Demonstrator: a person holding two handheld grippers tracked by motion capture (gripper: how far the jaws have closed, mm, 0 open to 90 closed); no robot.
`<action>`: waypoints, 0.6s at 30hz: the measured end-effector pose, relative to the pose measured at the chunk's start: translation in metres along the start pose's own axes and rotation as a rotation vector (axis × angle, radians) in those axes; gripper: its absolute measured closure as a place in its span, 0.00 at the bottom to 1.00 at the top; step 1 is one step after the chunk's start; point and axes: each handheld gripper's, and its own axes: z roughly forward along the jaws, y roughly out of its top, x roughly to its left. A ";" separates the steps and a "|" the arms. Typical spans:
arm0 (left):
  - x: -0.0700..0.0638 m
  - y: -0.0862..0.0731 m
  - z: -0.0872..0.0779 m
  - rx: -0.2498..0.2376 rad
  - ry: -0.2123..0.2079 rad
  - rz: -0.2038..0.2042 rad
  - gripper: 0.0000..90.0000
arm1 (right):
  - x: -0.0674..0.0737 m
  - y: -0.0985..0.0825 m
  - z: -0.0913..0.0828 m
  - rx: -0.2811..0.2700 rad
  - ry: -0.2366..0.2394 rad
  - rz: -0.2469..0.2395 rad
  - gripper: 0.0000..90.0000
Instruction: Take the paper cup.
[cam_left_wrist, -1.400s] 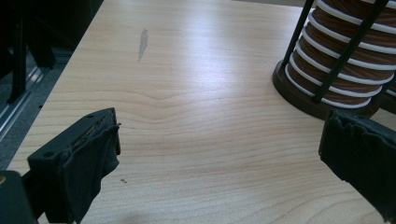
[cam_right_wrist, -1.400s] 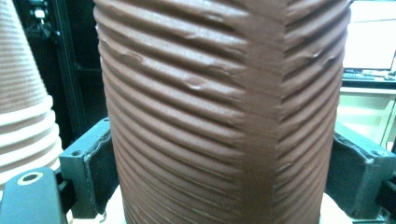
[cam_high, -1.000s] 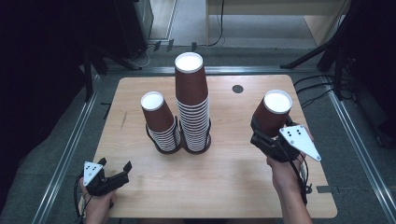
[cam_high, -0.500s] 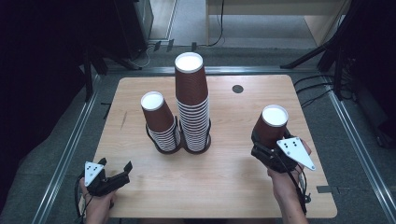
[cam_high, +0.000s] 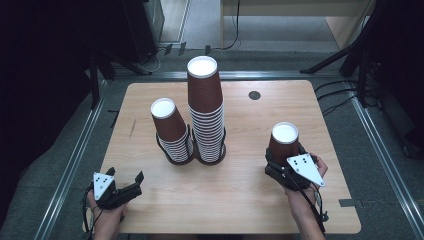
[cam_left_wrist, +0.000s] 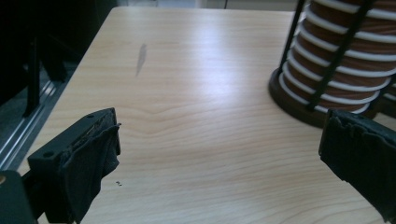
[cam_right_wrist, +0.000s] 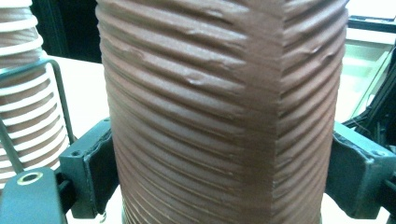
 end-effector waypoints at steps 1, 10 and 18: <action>-0.008 0.003 0.001 0.001 -0.015 0.018 0.00 | 0.000 -0.001 0.001 0.002 -0.002 -0.008 0.12; -0.057 0.016 0.009 -0.009 -0.137 0.081 0.00 | 0.009 -0.008 0.004 0.015 -0.001 -0.086 0.12; -0.093 0.031 0.021 -0.034 -0.222 0.117 0.00 | 0.018 -0.012 0.005 0.025 0.007 -0.146 0.12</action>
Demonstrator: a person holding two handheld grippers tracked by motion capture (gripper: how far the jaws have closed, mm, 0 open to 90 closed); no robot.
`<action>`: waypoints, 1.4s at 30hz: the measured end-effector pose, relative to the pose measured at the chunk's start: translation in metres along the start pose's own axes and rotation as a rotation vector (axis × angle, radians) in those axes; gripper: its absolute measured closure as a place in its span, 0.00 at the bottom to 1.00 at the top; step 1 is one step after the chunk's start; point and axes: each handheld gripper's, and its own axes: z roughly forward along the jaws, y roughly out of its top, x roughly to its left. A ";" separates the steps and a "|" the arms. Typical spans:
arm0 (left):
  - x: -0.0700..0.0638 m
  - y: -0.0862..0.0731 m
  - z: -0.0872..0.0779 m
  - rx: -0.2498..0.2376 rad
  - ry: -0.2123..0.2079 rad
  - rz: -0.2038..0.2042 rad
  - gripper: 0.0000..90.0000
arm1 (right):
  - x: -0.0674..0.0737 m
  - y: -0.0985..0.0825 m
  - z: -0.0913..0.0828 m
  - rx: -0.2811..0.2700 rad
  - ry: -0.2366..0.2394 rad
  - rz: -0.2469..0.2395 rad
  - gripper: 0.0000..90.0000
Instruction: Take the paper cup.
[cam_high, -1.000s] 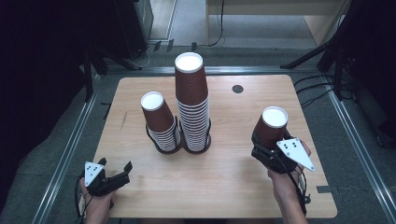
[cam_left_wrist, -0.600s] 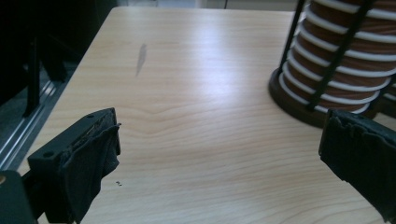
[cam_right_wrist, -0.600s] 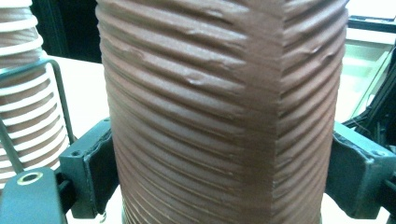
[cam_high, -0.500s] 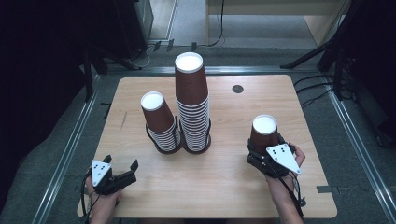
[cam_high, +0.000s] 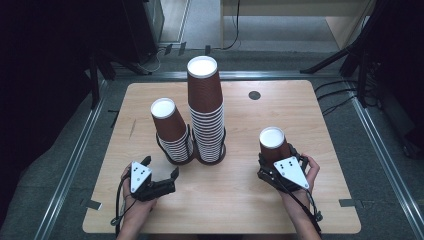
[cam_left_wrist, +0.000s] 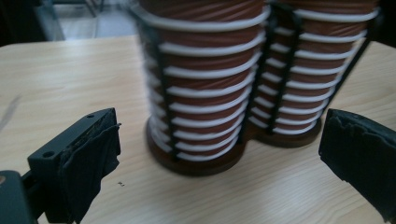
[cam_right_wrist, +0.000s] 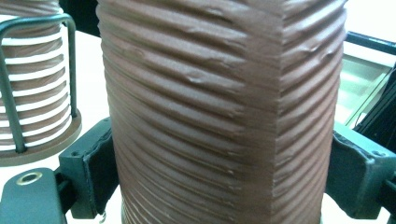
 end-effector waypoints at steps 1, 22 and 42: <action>-0.003 0.001 0.001 -0.005 -0.010 0.004 0.00 | 0.001 0.000 0.000 0.000 0.002 -0.006 0.12; -0.042 0.011 0.003 -0.019 -0.187 0.024 0.00 | 0.046 -0.012 0.002 0.018 0.087 -0.182 0.12; -0.056 0.013 0.002 -0.022 -0.264 0.018 0.00 | 0.070 -0.018 -0.001 -0.026 0.089 -0.413 0.12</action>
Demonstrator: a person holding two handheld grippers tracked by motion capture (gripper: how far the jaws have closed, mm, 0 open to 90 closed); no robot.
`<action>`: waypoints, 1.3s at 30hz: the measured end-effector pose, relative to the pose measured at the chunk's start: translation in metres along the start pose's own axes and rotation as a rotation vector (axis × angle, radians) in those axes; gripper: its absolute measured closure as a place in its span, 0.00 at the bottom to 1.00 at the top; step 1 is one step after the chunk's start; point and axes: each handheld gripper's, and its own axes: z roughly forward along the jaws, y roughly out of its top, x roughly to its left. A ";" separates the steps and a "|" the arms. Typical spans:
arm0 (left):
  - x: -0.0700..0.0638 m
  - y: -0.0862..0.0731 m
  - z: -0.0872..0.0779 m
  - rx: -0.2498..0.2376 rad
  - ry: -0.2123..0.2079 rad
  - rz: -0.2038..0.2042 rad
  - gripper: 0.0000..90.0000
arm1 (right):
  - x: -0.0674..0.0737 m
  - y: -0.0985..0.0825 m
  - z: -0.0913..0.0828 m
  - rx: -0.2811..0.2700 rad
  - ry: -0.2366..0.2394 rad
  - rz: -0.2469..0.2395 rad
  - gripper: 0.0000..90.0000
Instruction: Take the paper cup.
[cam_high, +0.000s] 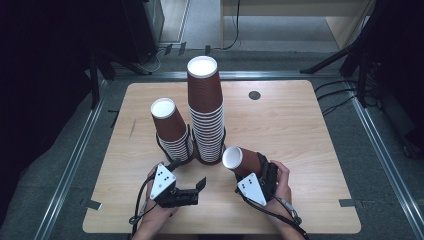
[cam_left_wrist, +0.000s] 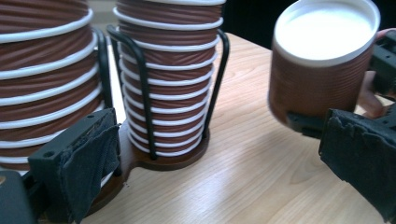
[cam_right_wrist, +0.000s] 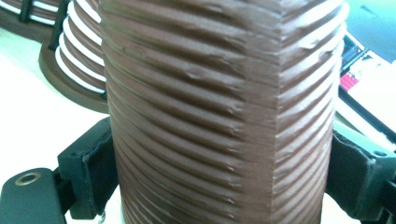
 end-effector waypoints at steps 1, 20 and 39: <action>-0.001 0.000 0.000 0.001 -0.005 0.002 0.00 | 0.001 0.000 0.000 -0.007 -0.001 -0.018 0.12; -0.018 -0.001 0.007 0.030 -0.103 -0.008 0.00 | 0.030 0.006 -0.006 -0.083 0.075 -0.203 0.11; -0.026 0.000 0.009 0.061 -0.170 -0.004 0.05 | 0.048 0.014 -0.012 -0.142 0.118 -0.274 0.11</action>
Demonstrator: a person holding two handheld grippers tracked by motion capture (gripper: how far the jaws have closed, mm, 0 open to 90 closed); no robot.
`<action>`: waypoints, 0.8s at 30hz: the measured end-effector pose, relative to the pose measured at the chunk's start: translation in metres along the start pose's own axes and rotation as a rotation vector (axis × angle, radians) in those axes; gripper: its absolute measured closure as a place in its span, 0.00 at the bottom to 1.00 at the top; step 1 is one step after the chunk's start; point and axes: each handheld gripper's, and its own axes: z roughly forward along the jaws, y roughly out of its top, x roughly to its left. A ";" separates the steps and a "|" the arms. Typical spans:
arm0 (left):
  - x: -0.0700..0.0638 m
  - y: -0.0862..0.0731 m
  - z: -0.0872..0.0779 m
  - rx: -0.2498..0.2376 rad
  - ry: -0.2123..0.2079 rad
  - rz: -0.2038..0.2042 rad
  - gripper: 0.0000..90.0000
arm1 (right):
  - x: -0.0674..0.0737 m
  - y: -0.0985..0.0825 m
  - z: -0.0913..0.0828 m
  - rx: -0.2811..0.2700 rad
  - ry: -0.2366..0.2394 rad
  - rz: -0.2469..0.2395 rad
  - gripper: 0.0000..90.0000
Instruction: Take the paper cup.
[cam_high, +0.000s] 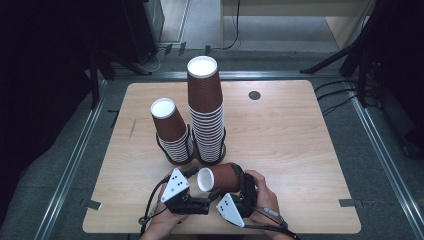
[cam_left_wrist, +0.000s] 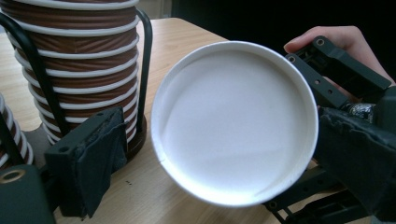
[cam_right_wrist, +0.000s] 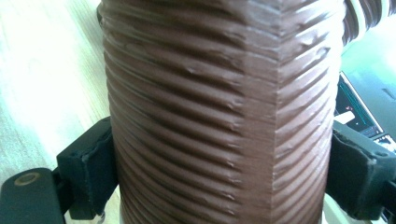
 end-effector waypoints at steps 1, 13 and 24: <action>0.000 0.000 0.000 -0.001 -0.002 -0.004 0.07 | 0.001 0.000 0.000 0.001 0.002 0.002 0.11; 0.002 0.000 0.001 0.027 -0.023 -0.027 0.20 | 0.003 0.001 -0.001 -0.009 0.014 -0.018 0.11; 0.002 0.000 0.000 0.044 -0.045 -0.020 0.24 | 0.003 -0.002 0.000 -0.003 0.016 -0.029 0.11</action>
